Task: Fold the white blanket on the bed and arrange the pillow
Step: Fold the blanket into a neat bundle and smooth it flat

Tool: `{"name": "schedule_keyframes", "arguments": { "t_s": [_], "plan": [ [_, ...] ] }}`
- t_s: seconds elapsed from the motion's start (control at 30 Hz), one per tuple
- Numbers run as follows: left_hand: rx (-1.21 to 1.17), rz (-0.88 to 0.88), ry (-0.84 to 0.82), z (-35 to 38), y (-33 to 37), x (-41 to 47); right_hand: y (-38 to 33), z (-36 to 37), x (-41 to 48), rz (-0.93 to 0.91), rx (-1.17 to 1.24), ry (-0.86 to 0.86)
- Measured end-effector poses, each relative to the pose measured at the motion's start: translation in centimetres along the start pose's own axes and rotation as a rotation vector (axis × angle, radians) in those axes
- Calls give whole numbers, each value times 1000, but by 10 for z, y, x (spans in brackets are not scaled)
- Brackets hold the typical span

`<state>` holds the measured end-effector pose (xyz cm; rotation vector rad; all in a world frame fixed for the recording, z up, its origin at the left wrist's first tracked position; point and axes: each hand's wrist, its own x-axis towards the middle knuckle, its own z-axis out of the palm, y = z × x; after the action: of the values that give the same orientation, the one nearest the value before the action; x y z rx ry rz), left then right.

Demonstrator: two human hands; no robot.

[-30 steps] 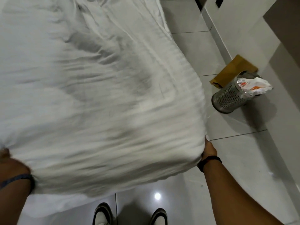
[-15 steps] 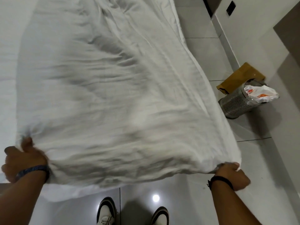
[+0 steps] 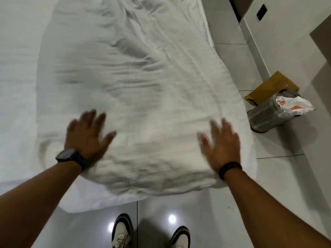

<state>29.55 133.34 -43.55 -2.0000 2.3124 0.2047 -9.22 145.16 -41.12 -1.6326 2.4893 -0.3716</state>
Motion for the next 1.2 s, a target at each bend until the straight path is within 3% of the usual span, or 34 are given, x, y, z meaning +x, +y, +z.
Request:
{"name": "schedule_keyframes", "arguments": {
  "t_s": [0.03,0.07,0.3,0.43,0.63,0.83,1.2],
  "plan": [
    [-45,38,-4,-1,6,-8,-3,12,-8,-46,-74,-162],
    [-53,36,-1,0,12,-16,-4,19,-16,-44,-119,-192],
    [-157,39,-5,-34,39,-7,-8,-3,-8,34,-110,-258],
    [-305,165,25,-90,111,12,-15,-63,24,58,0,-159],
    [-385,340,162,-181,242,45,13,-173,113,-60,83,-25],
    [-423,213,235,-241,338,64,55,-267,191,-302,75,-29],
    [-494,-57,292,-274,391,165,30,-300,352,-577,31,-21]
  ]
}}
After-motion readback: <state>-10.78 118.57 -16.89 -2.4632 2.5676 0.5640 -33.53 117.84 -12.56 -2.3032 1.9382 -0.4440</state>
